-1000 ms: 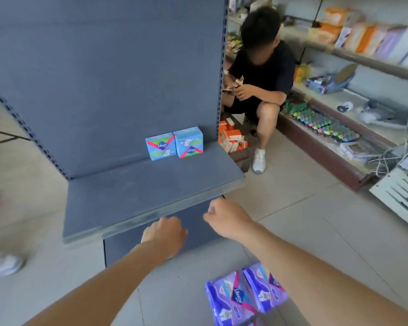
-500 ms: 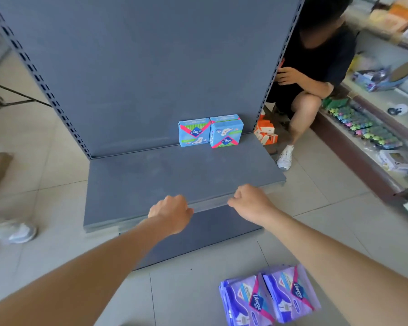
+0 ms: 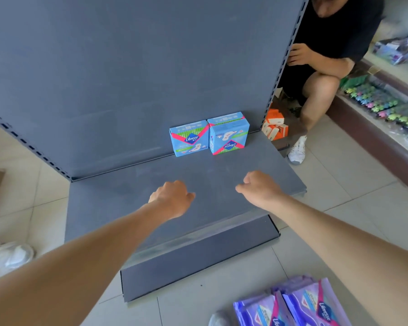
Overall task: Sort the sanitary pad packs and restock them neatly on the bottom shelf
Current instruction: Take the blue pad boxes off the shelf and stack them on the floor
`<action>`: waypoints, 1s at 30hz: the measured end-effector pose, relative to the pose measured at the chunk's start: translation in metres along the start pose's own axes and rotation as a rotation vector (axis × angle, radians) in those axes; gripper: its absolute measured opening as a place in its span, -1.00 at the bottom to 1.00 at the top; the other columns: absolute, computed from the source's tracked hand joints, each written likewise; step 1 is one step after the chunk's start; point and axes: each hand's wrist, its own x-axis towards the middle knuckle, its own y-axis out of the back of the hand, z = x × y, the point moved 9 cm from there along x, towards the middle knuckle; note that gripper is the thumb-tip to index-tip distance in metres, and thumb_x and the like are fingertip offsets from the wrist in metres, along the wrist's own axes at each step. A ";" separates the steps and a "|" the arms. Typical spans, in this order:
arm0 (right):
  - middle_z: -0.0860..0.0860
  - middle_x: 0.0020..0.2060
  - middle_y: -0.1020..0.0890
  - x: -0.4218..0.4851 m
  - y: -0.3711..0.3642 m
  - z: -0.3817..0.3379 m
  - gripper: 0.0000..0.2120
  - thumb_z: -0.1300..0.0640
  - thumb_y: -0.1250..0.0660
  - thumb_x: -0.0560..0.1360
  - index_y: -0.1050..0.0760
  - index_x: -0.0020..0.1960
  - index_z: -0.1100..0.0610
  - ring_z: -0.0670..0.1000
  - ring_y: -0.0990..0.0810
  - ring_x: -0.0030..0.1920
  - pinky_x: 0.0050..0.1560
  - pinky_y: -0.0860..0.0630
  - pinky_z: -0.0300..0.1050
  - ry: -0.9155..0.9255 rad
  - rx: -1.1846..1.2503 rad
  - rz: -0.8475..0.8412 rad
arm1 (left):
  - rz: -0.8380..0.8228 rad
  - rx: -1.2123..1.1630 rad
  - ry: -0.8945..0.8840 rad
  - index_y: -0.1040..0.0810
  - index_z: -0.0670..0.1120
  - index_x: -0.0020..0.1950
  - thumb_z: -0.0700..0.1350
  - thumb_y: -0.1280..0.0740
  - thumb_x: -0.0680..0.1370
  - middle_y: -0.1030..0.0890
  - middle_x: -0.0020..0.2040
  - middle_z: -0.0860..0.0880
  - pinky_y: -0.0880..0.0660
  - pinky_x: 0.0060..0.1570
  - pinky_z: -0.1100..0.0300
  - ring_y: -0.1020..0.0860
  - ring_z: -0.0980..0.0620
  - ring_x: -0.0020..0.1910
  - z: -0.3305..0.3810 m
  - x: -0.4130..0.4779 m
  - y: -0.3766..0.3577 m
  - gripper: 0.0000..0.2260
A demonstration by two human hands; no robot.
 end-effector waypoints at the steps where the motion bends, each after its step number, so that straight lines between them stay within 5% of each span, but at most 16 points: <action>1: 0.00 -0.47 -0.19 0.011 0.002 0.000 -0.60 0.12 -0.25 0.48 -0.10 -0.41 0.10 -0.01 -0.18 -0.47 -0.48 -0.07 -0.14 0.000 0.007 -0.001 | -0.003 0.001 0.007 -0.51 -0.12 0.15 0.08 -0.17 0.59 -0.59 0.09 -0.12 -0.50 0.02 0.05 -0.56 -0.19 0.07 0.002 0.014 0.001 -0.68; 8: 0.00 -0.45 -0.23 0.094 0.023 0.021 -0.59 0.10 -0.31 0.47 -0.12 -0.39 0.11 -0.01 -0.24 -0.45 -0.48 -0.09 -0.13 -0.083 0.061 0.029 | 0.067 -0.041 0.045 -0.54 -0.18 0.00 0.11 -0.22 0.54 -0.62 0.01 -0.20 -0.52 -0.04 0.05 -0.59 -0.20 0.00 0.016 0.101 0.027 -0.65; 11: -0.01 -0.36 -0.34 0.122 0.034 0.026 -0.68 0.11 -0.33 0.48 -0.24 -0.31 0.15 0.06 -0.38 -0.27 -0.42 -0.19 -0.14 -0.131 0.138 0.069 | 0.121 -0.161 0.107 -0.50 -0.22 0.04 0.06 -0.26 0.52 -0.60 0.01 -0.25 -0.50 -0.10 0.02 -0.57 -0.25 0.00 0.010 0.122 0.036 -0.66; 13: 0.06 -0.15 -0.47 0.134 0.037 0.024 -0.80 0.14 -0.35 0.48 -0.40 0.00 0.23 0.10 -0.45 -0.08 -0.25 -0.34 -0.15 -0.149 0.217 0.074 | 0.158 -0.195 0.148 -0.46 -0.18 0.17 0.05 -0.29 0.51 -0.58 0.05 -0.22 -0.45 -0.13 0.04 -0.55 -0.24 0.04 0.003 0.131 0.040 -0.63; 15: 0.16 0.12 -0.51 0.146 0.040 0.021 -0.54 0.18 -0.36 0.48 -0.32 0.31 0.27 0.14 -0.50 0.11 -0.04 -0.42 -0.11 -0.173 0.300 0.106 | 0.183 -0.227 0.195 -0.36 -0.20 0.23 0.02 -0.31 0.51 -0.54 0.12 -0.19 -0.41 -0.08 0.06 -0.52 -0.23 0.12 -0.004 0.138 0.041 -0.59; 17: 0.17 0.25 -0.48 0.158 0.041 0.016 -0.43 0.20 -0.38 0.47 -0.25 0.39 0.28 0.13 -0.49 0.19 -0.04 -0.38 -0.14 -0.168 0.337 0.149 | 0.203 -0.278 0.223 -0.31 -0.22 0.18 -0.01 -0.33 0.52 -0.52 0.16 -0.21 -0.40 -0.06 0.05 -0.51 -0.23 0.15 -0.009 0.145 0.041 -0.60; 20: 0.16 0.18 -0.52 0.174 0.040 0.009 -0.50 0.24 -0.40 0.43 -0.29 0.29 0.27 0.09 -0.47 0.01 -0.11 -0.33 -0.18 -0.143 0.368 0.211 | 0.264 -0.371 0.239 -0.26 -0.19 0.08 -0.02 -0.36 0.51 -0.52 0.15 -0.23 -0.33 -0.11 0.07 -0.50 -0.25 0.15 -0.016 0.153 0.043 -0.64; 23: 0.10 0.16 -0.54 0.183 0.041 0.002 -0.44 0.27 -0.43 0.39 -0.29 0.32 0.23 0.09 -0.52 0.15 -0.11 -0.30 -0.26 -0.128 0.400 0.258 | 0.327 -0.473 0.171 -0.30 -0.24 0.22 -0.04 -0.43 0.47 -0.49 0.19 -0.21 -0.40 -0.01 0.03 -0.46 -0.24 0.19 -0.019 0.161 0.046 -0.52; 30: 0.00 -0.08 -0.53 0.193 0.035 0.000 -0.55 0.22 -0.56 0.26 -0.37 0.01 0.17 0.01 -0.49 -0.11 -0.17 -0.34 -0.22 -0.108 0.442 0.267 | 0.410 -0.677 0.056 -0.35 -0.16 0.12 -0.13 -0.50 0.40 -0.58 0.11 -0.09 -0.52 0.06 -0.04 -0.56 -0.10 0.10 -0.014 0.165 0.051 -0.58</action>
